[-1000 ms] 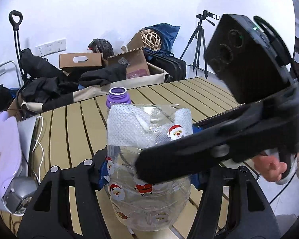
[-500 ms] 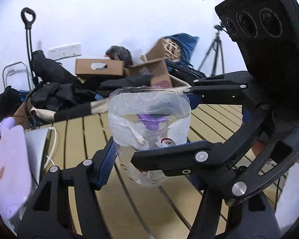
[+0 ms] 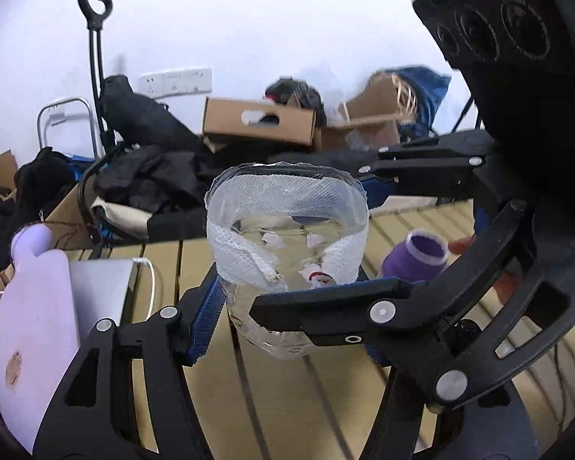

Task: Organize rigid objects
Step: 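Lower the container upright onto the table and open the right gripper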

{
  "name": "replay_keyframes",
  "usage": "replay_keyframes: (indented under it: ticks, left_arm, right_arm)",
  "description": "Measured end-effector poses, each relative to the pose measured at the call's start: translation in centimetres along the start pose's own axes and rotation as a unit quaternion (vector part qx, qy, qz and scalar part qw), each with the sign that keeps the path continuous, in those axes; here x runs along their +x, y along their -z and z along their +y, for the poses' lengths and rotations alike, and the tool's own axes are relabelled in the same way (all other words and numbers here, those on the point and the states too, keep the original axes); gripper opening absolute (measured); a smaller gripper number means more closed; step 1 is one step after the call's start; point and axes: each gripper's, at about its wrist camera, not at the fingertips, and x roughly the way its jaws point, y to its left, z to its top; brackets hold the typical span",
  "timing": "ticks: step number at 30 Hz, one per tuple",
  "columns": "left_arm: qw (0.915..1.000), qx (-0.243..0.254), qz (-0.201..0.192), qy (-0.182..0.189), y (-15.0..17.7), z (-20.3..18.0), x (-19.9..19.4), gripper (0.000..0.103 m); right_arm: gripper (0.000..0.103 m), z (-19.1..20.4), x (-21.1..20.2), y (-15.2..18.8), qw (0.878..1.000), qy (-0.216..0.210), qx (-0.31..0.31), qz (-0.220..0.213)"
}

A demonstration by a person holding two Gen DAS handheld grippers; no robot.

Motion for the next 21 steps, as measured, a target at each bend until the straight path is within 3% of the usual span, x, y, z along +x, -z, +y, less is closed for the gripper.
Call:
replay_keyframes:
  ticks: [8, 14, 15, 18, 19, 21]
  left_arm:
    - [0.9997, 0.006, 0.026, 0.002, 3.0, -1.8, -0.6, 0.059]
    - [0.9955, -0.017, 0.093, 0.006, 6.7, -2.7, -1.5, 0.060]
    - [0.9942, -0.019, 0.106, 0.004, 7.3, -2.7, -1.4, 0.061]
    - [0.9862, -0.033, 0.162, -0.009, 9.2, -2.4, -0.6, 0.079]
    - [0.9850, -0.038, 0.169, -0.005, 9.6, -2.3, -0.8, 0.080]
    - [0.9866, -0.038, 0.158, -0.015, 9.8, -2.4, -1.9, 0.082]
  right_arm:
    - [0.068, 2.4, 0.4, 2.9, 1.000, 0.018, -0.016, 0.016]
    - [0.069, 4.3, 1.5, 5.4, 0.999, -0.024, 0.010, 0.044]
    - [0.069, 4.7, 1.8, 6.0, 0.998, -0.029, 0.015, 0.048]
    - [0.074, 5.7, 3.0, 7.5, 0.998, -0.010, 0.025, 0.062]
    - [0.081, 6.0, 3.2, 7.9, 0.997, 0.003, 0.028, 0.069]
    - [0.083, 6.5, 2.7, 8.4, 0.997, 0.027, 0.030, 0.064]
